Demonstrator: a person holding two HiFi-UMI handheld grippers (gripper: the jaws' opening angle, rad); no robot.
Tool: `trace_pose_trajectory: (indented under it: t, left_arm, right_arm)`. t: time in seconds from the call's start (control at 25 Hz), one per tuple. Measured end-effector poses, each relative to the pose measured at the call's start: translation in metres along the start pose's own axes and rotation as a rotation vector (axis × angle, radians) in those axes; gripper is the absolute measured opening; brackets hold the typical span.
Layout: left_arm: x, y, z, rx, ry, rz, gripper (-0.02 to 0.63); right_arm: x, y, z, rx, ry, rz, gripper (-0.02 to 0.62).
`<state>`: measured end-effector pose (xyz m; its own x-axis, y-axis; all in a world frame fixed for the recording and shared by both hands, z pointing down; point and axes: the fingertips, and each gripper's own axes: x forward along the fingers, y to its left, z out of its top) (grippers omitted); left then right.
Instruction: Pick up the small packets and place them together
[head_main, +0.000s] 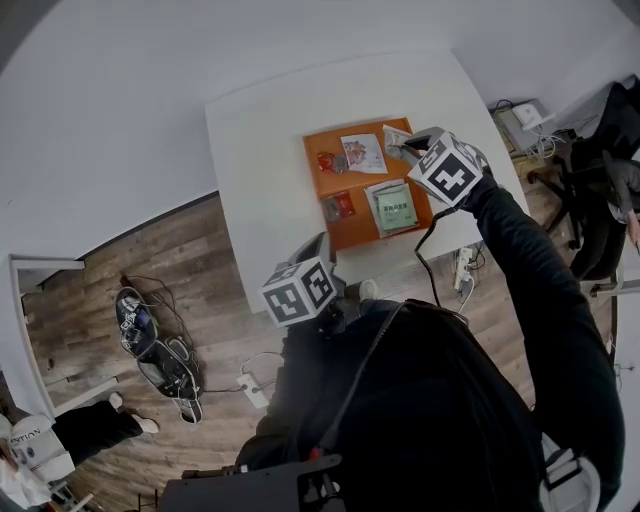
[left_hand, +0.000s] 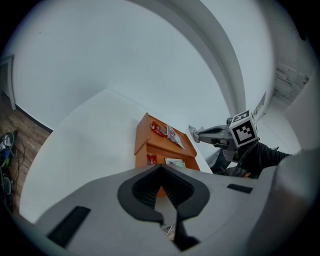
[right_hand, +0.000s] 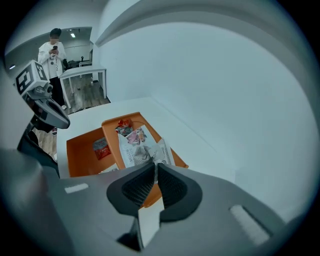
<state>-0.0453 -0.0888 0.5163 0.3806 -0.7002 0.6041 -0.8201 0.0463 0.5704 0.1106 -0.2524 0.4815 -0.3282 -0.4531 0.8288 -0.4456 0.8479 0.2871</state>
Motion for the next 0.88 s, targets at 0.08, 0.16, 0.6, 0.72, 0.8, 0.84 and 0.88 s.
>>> trace_pose_trajectory:
  t: [0.08, 0.16, 0.6, 0.72, 0.8, 0.84, 0.88]
  left_arm:
    - [0.000, -0.001, 0.000, 0.001, 0.001, -0.002, -0.002]
    - [0.000, 0.000, 0.000, 0.001, 0.001, 0.000, -0.002]
    - [0.000, 0.003, 0.002, -0.010, -0.005, 0.007, -0.002]
    - [0.000, 0.003, 0.003, -0.013, -0.005, 0.009, -0.002]
    - [0.000, 0.003, 0.002, -0.013, -0.004, 0.010, -0.002]
    - [0.000, 0.003, 0.002, -0.013, -0.004, 0.011, -0.002]
    - [0.000, 0.003, 0.002, -0.012, -0.004, 0.010, -0.002]
  right_arm:
    - [0.006, -0.003, -0.005, 0.008, 0.021, -0.002, 0.026]
    - [0.012, -0.003, -0.009, 0.011, 0.040, 0.000, 0.026]
    - [0.026, -0.001, -0.016, -0.006, 0.079, 0.025, 0.032]
    - [0.029, -0.003, -0.018, -0.014, 0.090, 0.018, 0.034]
    - [0.029, -0.005, -0.018, -0.024, 0.094, 0.009, 0.038]
    - [0.029, -0.005, -0.018, -0.030, 0.094, 0.005, 0.043]
    - [0.030, -0.005, -0.018, -0.038, 0.091, 0.004, 0.051]
